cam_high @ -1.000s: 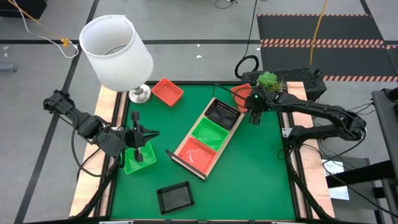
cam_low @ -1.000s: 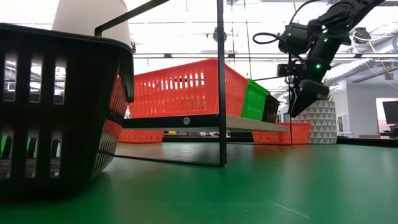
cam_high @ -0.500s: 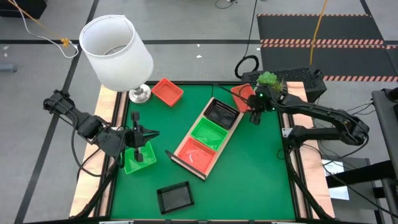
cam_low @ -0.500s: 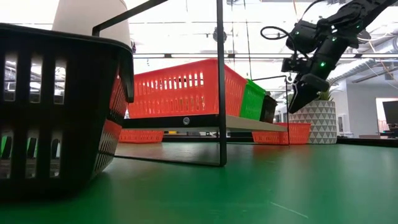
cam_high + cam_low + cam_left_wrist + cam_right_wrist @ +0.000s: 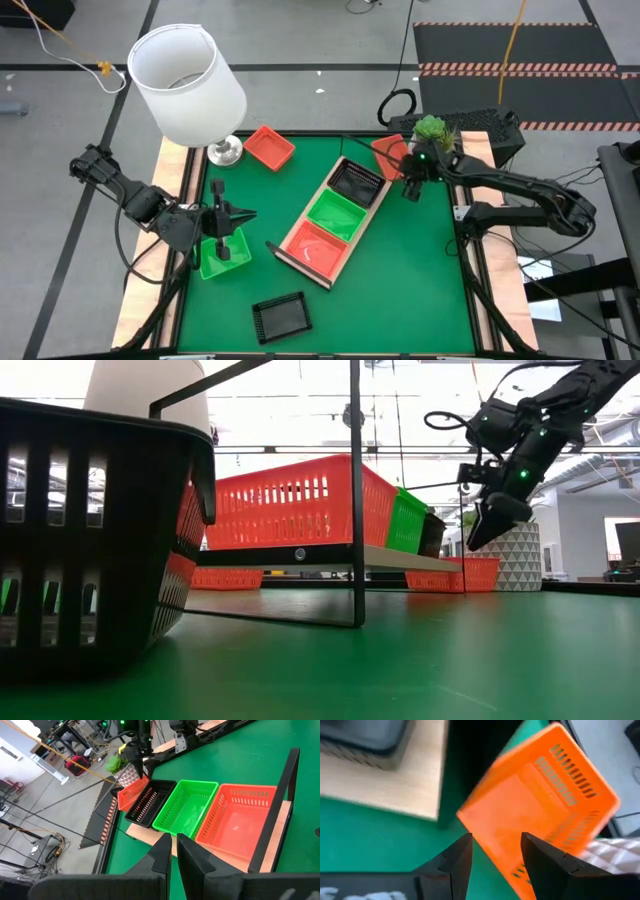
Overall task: Stack baskets on shelf by color
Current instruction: Stack the right orange bin into the orange bin on the shelf
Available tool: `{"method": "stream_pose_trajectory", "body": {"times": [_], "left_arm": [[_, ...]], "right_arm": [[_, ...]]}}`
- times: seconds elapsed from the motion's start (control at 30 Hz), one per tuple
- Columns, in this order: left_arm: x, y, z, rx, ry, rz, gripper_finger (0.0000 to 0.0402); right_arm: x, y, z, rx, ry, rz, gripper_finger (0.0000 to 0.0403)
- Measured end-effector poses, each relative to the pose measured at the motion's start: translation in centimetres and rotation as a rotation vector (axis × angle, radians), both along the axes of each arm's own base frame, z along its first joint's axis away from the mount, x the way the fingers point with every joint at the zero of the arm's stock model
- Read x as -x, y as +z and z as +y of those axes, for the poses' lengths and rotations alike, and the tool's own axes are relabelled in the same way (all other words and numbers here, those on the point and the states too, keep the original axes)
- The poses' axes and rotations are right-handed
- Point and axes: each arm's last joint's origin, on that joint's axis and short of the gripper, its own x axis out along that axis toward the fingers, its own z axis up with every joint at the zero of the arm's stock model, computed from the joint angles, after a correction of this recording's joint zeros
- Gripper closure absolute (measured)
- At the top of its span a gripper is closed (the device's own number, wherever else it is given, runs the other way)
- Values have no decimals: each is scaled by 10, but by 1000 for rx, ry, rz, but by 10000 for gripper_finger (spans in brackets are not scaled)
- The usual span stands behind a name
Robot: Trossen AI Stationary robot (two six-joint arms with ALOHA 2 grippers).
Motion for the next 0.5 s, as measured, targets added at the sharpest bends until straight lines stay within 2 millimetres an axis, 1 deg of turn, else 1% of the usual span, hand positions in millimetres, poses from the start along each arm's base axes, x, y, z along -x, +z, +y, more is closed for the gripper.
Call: {"method": "stream_pose_trajectory", "body": {"times": [0.2,0.33,0.43,0.5], "left_arm": [[0,0,0,7,4,-2,371],[0,0,0,7,4,-2,371],[0,0,0,13,6,-5,371],[0,0,0,12,6,-3,371]], "right_arm": [[3,-10,1,4,-5,-10,241],[5,-14,1,7,-26,31,241],[4,-9,0,13,-31,-19,241],[5,-8,1,6,-36,-21,241]]}}
